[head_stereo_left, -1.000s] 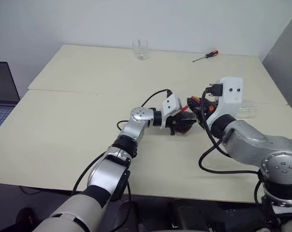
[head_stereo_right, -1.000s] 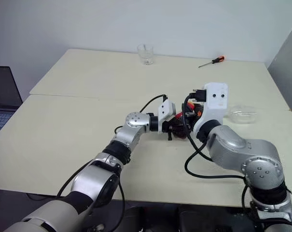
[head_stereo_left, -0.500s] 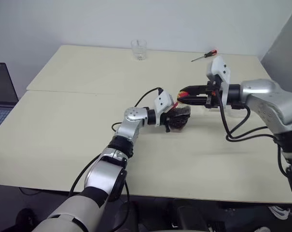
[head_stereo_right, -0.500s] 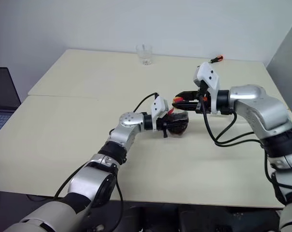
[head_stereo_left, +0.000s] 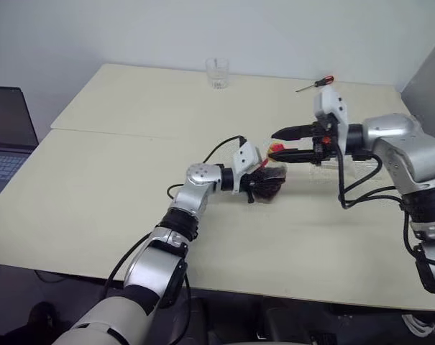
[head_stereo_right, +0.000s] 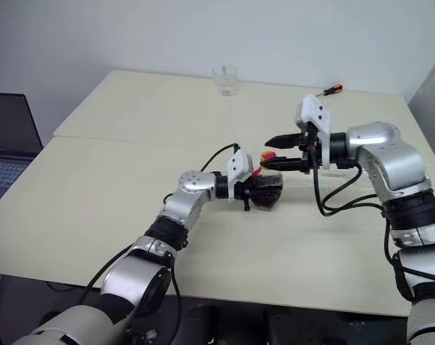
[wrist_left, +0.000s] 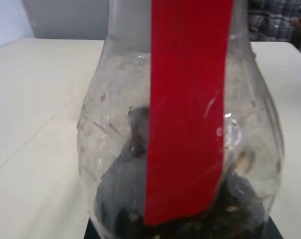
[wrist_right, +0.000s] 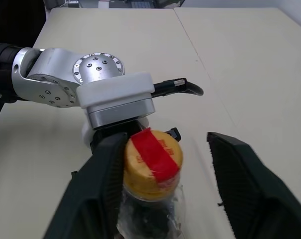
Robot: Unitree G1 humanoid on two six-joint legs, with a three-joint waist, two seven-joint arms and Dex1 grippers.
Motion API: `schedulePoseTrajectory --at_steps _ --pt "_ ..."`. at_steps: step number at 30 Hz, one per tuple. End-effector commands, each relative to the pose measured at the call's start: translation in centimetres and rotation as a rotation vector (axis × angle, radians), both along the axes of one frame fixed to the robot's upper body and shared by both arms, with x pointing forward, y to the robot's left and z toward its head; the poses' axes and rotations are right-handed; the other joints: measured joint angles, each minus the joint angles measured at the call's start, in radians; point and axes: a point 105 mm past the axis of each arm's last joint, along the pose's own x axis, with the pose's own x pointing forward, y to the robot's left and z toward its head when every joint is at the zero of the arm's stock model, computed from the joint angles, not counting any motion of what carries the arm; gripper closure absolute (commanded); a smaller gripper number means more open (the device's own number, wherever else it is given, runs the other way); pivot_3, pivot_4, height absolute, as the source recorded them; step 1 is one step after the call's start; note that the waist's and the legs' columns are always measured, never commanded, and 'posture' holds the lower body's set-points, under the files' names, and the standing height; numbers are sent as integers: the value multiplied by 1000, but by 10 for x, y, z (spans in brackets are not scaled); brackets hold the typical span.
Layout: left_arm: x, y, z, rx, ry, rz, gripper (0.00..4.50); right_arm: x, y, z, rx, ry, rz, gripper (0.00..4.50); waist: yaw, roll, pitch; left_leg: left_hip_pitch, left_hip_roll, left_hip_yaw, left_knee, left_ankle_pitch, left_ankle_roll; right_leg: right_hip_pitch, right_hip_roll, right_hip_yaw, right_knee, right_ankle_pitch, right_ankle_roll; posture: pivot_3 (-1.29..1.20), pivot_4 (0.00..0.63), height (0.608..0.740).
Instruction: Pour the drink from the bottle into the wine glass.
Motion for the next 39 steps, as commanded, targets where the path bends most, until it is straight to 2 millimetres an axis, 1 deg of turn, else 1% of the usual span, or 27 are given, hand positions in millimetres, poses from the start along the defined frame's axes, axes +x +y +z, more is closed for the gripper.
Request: schedulePoseTrajectory --at_steps 1,2,3,7,10,13,14,17,19,22,24,26,28,31,33,39 --pt "-11 -18 22 -20 -86 -107 3583 -4 -17 29 48 -84 -76 423 0 0 0 0 0 0 0 0 0 0 0 0 0 0 0 0 150 740" --pt "-12 -19 21 -17 -85 -115 3583 -6 -19 32 56 -89 -86 61 0 0 0 0 0 0 0 0 0 0 0 0 0 0 0 0 150 740" --pt "-13 -20 21 -16 -83 -122 3583 -10 -22 35 64 -94 -96 0 0 0 0 0 0 0 0 0 0 0 0 0 0 0 0 0 150 740" --pt "-15 -22 20 -13 -79 -138 3583 -36 -46 45 147 -80 -169 0 1 0 0 1 0 -1 -1 0 0 0 1 0 0 0 0 0 150 740" --pt "-14 -21 19 -10 -78 -140 3594 -50 -56 54 229 -119 -258 0 2 0 0 0 0 -1 -1 0 0 1 1 1 0 0 0 0 150 740" --pt "-13 -18 18 -9 -77 -136 3594 -65 -50 63 331 -199 -383 0 -5 0 0 1 0 -1 0 0 0 1 1 1 1 0 0 0 150 740" --pt "-13 -18 18 -9 -78 -134 3594 -69 -45 58 337 -199 -422 0 -7 0 0 2 0 -2 -1 0 0 1 1 1 1 0 0 0 150 740" --pt "-12 -17 17 -9 -75 -127 3594 -87 -20 44 378 -205 -503 0 -13 1 0 2 0 -3 -1 0 0 1 1 0 3 -3 4 0 150 740" --pt "-12 -17 17 -7 -74 -127 3594 -93 -11 41 412 -216 -565 0 -15 1 -1 2 0 -3 -1 0 0 1 1 1 4 -3 4 0 150 740" --pt "-10 -17 18 -9 -80 -120 3594 -98 -4 39 439 -217 -627 0 -22 1 -1 2 0 -3 0 0 0 1 0 1 4 -3 4 0 150 740" --pt "-4 -20 22 -29 -93 -89 3594 -101 -14 27 448 -190 -719 0 -21 1 -1 2 -1 -3 0 0 0 1 0 1 3 -3 5 0 150 740" --pt "-1 -23 25 -47 -101 -67 3594 -98 -23 22 477 -175 -818 0 -18 1 -1 2 0 -4 0 0 0 5 0 1 -1 -3 5 0 150 740" --pt "-1 -25 26 -52 -101 -68 3594 -97 -22 21 501 -161 -841 0 -21 1 -1 2 -1 -3 0 0 0 4 0 1 -1 -3 5 0 150 740" --pt "-1 -26 25 -54 -103 -75 3594 -96 -7 13 524 -106 -838 0 -26 1 -1 2 -1 -3 0 0 0 5 0 1 -1 -3 5 0 150 740" --pt "-1 -26 25 -55 -102 -75 3594 -93 -1 10 557 -77 -867 0 -28 1 -1 3 0 -4 0 0 0 5 1 1 -1 -3 5 0 150 740" --pt "-2 -25 23 -52 -101 -83 3594 -90 19 12 622 -22 -826 0 -28 1 -1 3 0 -6 -1 0 0 5 2 1 -1 -3 5 0 150 740"
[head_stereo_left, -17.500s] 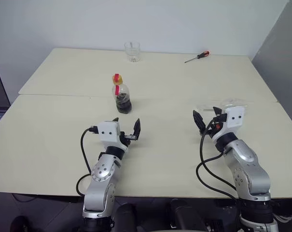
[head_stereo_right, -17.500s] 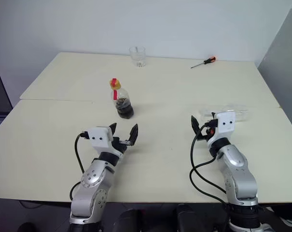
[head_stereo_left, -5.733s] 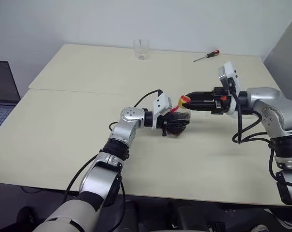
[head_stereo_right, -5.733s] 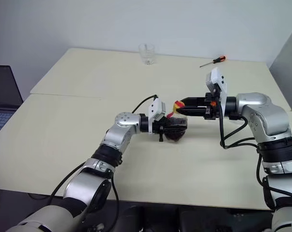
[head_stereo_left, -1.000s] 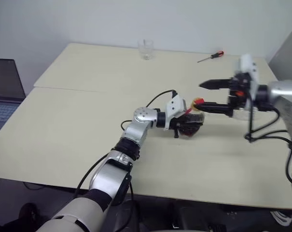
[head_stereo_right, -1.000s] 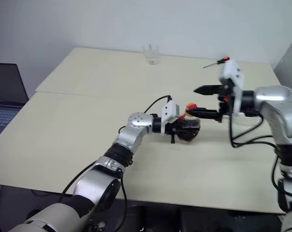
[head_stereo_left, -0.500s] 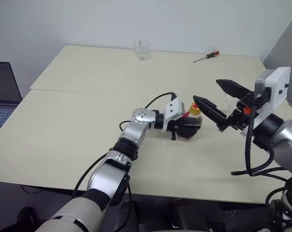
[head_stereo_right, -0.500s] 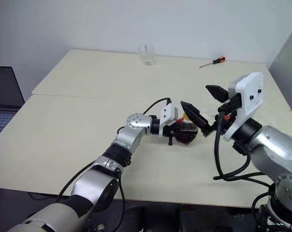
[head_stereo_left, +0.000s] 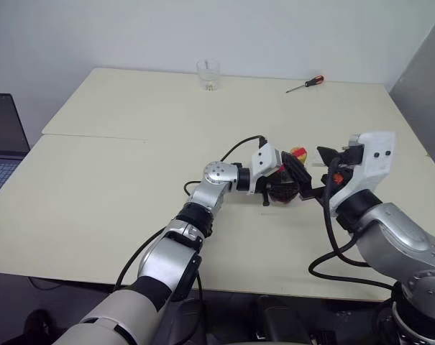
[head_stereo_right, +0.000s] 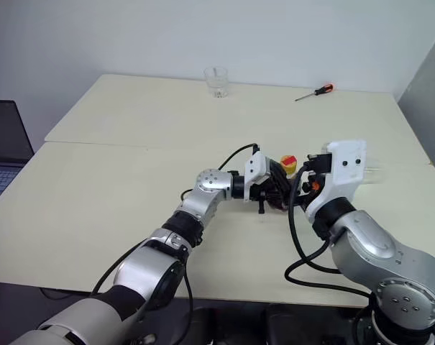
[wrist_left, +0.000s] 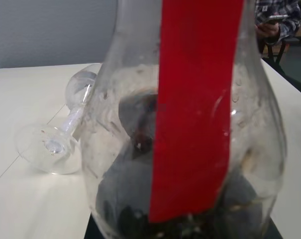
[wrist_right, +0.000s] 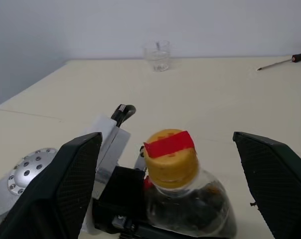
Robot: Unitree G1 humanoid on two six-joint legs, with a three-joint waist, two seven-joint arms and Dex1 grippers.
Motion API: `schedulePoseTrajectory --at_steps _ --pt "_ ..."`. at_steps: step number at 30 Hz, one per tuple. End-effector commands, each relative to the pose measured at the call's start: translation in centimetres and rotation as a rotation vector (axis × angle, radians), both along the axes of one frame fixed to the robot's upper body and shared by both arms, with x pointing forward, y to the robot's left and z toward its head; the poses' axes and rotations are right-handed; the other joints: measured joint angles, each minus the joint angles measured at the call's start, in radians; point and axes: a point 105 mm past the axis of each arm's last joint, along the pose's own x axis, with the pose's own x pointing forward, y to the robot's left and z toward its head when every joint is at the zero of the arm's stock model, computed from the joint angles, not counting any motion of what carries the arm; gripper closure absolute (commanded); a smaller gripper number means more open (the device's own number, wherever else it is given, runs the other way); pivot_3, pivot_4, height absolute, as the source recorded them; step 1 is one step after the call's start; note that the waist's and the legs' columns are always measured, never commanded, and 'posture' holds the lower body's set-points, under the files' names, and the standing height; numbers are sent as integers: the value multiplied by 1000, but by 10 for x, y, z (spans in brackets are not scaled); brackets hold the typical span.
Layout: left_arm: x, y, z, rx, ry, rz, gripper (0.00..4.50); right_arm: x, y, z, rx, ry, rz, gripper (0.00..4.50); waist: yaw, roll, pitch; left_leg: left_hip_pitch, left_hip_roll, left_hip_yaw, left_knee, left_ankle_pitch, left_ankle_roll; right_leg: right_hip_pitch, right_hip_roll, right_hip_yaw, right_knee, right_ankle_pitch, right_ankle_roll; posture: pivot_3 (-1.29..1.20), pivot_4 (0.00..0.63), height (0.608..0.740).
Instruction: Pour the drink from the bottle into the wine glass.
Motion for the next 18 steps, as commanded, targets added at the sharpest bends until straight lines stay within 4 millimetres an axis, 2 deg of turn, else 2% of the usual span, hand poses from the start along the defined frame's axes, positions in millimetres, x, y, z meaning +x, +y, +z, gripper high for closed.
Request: schedulePoseTrajectory --at_steps 1,11,18 --pt "1 -2 18 -36 -61 -13 3594 -11 12 17 29 -87 35 0 0 0 0 0 0 0 0 0 0 0 0 0 0 0 0 0 150 740" --pt "-2 0 15 -37 -53 -19 3594 3 9 7 26 -44 -17 0 2 0 0 0 0 0 0 0 0 0 -1 0 -1 0 0 0 150 740" --pt "-7 -1 15 -39 -46 -40 3594 20 3 -6 33 15 -88 0 2 0 0 0 0 0 0 0 0 0 -1 0 0 0 0 0 150 740"
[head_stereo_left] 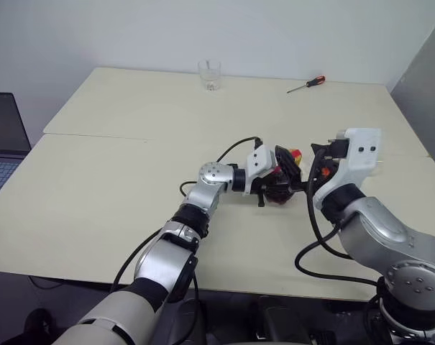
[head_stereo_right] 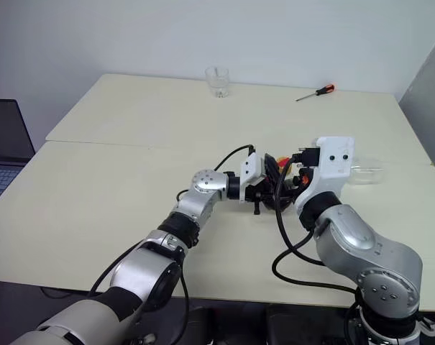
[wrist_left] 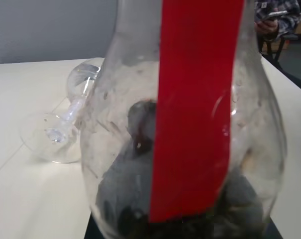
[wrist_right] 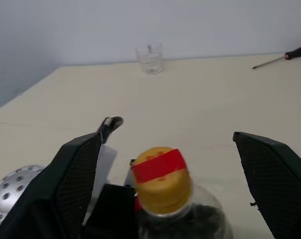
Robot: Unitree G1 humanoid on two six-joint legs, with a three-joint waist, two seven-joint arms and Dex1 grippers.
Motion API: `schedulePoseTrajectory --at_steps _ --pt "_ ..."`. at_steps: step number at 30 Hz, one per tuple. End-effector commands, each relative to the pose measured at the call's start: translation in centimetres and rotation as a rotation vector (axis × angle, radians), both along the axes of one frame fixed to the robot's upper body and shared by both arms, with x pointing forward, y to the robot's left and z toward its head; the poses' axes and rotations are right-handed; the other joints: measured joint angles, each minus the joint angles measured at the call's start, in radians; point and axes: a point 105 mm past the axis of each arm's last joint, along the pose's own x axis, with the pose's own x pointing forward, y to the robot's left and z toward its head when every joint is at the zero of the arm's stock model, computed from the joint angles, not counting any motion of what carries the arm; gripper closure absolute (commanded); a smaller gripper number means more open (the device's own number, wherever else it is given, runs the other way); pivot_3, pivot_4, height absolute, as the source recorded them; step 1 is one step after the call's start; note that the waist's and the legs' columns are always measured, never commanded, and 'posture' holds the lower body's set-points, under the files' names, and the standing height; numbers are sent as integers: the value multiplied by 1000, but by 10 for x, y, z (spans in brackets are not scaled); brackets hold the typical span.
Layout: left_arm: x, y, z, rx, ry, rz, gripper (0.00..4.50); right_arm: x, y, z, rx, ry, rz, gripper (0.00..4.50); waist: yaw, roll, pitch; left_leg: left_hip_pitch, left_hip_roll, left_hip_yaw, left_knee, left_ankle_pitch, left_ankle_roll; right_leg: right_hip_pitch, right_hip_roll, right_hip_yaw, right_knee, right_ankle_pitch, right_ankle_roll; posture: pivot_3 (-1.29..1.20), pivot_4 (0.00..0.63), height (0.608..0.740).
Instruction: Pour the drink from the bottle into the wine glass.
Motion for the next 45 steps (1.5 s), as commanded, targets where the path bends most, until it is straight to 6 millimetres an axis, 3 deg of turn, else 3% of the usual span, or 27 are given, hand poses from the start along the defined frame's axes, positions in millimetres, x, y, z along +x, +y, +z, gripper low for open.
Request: schedulePoseTrajectory --at_steps 1,11,26,45 --pt "-4 -5 18 -47 -55 -27 3594 1 1 5 35 -22 -15 0 0 0 0 0 0 0 0 0 0 0 0 0 0 0 0 0 150 740" --pt "-5 -3 18 -49 -51 -19 3594 5 11 4 60 -13 15 0 0 0 0 0 0 0 0 0 0 0 0 0 0 0 0 0 150 740" --pt "-6 -4 17 -51 -47 -21 3594 10 3 -2 69 11 -35 0 0 0 0 0 0 0 0 0 0 0 0 0 0 0 0 0 150 740" --pt "-9 -7 11 -49 -38 -25 3597 -1 -35 -7 -5 9 -97 0 0 0 0 0 0 0 0 0 0 0 0 0 0 0 0 0 150 740"
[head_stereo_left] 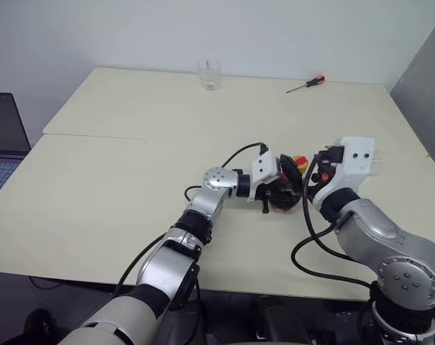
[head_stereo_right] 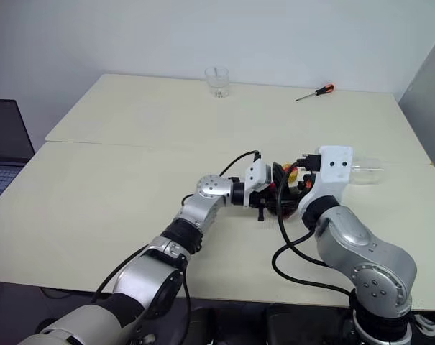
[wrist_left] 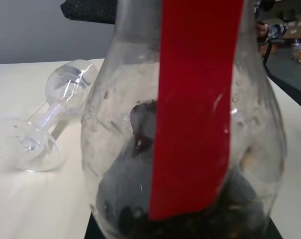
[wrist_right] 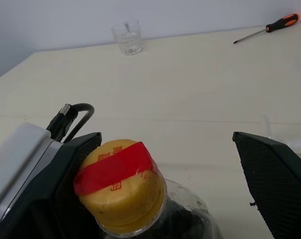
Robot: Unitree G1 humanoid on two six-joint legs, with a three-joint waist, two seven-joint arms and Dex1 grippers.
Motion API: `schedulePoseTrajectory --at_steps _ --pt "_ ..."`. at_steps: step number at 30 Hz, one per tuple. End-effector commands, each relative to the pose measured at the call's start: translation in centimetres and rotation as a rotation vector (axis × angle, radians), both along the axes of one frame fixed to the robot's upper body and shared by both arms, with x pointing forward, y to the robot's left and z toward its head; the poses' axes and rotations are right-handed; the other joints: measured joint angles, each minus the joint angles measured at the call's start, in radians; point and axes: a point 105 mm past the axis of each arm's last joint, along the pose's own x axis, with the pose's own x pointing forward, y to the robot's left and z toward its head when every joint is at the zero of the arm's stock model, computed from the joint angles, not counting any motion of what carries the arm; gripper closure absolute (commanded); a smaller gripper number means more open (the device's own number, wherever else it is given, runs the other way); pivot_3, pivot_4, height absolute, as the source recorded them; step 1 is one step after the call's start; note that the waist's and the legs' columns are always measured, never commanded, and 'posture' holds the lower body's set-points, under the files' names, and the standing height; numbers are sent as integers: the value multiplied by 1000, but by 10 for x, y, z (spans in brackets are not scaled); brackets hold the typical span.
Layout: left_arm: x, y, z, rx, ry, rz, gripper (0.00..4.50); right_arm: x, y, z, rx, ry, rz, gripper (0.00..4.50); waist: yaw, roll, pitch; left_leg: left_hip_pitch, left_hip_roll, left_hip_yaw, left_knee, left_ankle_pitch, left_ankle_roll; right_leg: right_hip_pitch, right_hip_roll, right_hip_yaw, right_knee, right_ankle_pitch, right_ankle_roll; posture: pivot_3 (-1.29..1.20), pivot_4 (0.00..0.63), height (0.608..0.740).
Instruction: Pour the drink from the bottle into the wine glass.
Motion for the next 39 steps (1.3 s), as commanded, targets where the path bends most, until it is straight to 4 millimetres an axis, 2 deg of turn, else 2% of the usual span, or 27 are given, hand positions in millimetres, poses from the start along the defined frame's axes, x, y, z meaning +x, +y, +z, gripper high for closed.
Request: schedulePoseTrajectory --at_steps 1,24,31,33,39 --pt "1 2 17 -53 -50 4 3598 -5 -20 11 -7 -51 -64 0 0 0 0 0 0 0 0 0 0 0 0 0 0 0 0 0 150 740" --pt "5 6 19 -45 -56 16 3653 -33 -34 2 38 -34 -14 0 0 0 0 0 0 0 0 0 0 0 0 0 0 0 0 0 150 740" --pt "8 7 19 -48 -57 33 3654 -58 -14 -3 88 -16 162 0 0 0 0 0 0 0 0 0 0 1 0 0 -1 0 0 0 150 740" --pt "8 8 19 -47 -58 34 3654 -56 -13 1 94 -27 162 0 -1 0 0 1 0 0 0 0 0 1 0 0 0 0 0 0 150 740" --pt "9 9 21 -49 -62 42 3654 -41 8 16 111 -71 177 0 -1 0 0 1 0 -1 0 0 0 1 1 0 -1 0 0 0 150 740"
